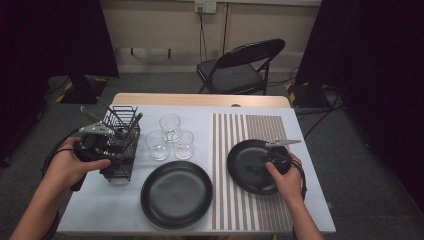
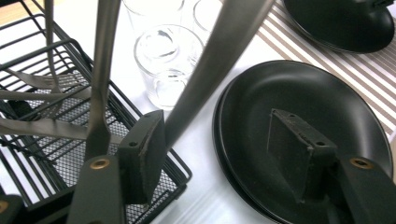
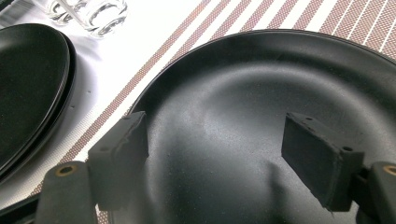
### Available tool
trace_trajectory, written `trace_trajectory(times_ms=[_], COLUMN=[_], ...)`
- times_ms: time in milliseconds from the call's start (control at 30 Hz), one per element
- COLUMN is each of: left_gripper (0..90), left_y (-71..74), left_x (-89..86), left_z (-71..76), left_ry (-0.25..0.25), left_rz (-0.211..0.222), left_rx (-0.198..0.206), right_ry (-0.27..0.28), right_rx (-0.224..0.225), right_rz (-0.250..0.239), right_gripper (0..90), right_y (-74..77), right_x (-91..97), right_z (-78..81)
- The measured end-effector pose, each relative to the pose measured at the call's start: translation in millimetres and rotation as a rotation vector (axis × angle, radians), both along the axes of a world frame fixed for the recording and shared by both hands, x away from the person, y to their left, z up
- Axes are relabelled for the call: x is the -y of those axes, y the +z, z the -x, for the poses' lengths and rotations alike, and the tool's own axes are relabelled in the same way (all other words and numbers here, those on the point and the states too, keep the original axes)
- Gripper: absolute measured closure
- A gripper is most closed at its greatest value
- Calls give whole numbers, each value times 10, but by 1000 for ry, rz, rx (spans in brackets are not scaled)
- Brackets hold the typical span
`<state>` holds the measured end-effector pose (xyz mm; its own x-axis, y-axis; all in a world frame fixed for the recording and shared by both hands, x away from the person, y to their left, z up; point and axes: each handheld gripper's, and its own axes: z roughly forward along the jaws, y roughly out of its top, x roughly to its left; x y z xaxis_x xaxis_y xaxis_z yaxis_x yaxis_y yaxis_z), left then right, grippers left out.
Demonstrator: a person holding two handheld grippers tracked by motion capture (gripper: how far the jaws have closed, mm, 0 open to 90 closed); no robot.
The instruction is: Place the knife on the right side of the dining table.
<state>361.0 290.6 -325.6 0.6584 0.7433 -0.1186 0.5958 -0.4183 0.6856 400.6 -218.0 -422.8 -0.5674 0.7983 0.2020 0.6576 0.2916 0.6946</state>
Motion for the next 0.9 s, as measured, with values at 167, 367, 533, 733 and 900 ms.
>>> trace_trajectory(times_ms=[167, 367, 533, 733, 900], left_gripper=[414, 457, 507, 560, 602], left_y=[-14, -35, -54, -72, -71], left_x=[-23, -49, -63, -59, -64], left_z=[-43, -76, -97, -108, -125], left_ry=[3, 18, 17, 8, 7], left_rz=[-3, 5, 10, 0, -7], left_rx=[4, 5, 18, 35, 45], right_ry=[1, 0, -1, -2, 0], right_rx=[-1, -2, -4, -3, -5], right_rz=[0, -2, 0, 0, -2], right_gripper=[221, 222, 223, 224, 225], right_y=[-4, -5, -11, -7, -10], right_x=[-1, 3, 5, 6, 9], right_z=[0, 0, -3, -1, -1])
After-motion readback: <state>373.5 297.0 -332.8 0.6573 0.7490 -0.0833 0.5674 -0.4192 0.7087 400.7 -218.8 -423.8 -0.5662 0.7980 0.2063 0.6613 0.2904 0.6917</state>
